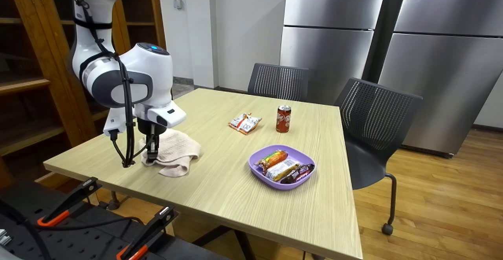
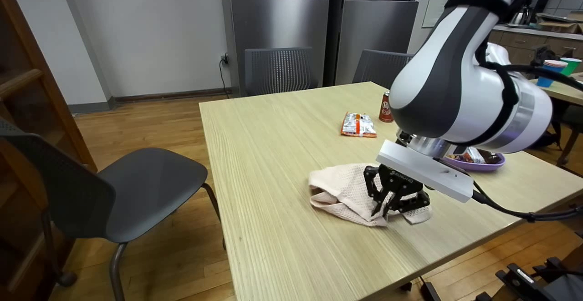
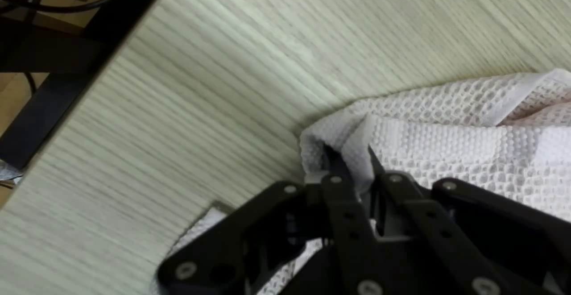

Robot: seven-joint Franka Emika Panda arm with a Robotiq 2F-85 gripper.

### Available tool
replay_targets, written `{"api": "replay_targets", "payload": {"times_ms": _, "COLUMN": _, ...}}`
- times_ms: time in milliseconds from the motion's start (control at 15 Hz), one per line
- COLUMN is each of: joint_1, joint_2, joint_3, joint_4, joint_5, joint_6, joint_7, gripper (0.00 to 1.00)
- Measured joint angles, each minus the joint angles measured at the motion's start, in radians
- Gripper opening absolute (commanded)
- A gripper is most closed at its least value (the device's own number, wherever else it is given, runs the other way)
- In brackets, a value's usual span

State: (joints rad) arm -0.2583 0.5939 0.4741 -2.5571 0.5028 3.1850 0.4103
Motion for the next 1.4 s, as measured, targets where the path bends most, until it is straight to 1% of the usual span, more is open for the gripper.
{"api": "replay_targets", "payload": {"times_ms": 133, "joint_1": -0.001, "joint_2": -0.002, "joint_3": 0.0, "joint_4": 0.0, "joint_5": 0.0, "joint_6": 0.0, "joint_7": 0.0, "gripper": 0.01}}
{"api": "replay_targets", "payload": {"times_ms": 800, "joint_1": -0.003, "joint_2": -0.016, "joint_3": -0.001, "joint_4": -0.004, "joint_5": 0.0, "joint_6": 0.0, "joint_7": -0.001, "gripper": 0.01}}
{"api": "replay_targets", "payload": {"times_ms": 1067, "joint_1": -0.003, "joint_2": -0.06, "joint_3": -0.011, "joint_4": -0.02, "joint_5": -0.003, "joint_6": -0.016, "joint_7": -0.011, "gripper": 0.01}}
{"api": "replay_targets", "payload": {"times_ms": 1400, "joint_1": 0.003, "joint_2": -0.136, "joint_3": -0.055, "joint_4": -0.039, "joint_5": -0.006, "joint_6": -0.08, "joint_7": -0.047, "gripper": 0.01}}
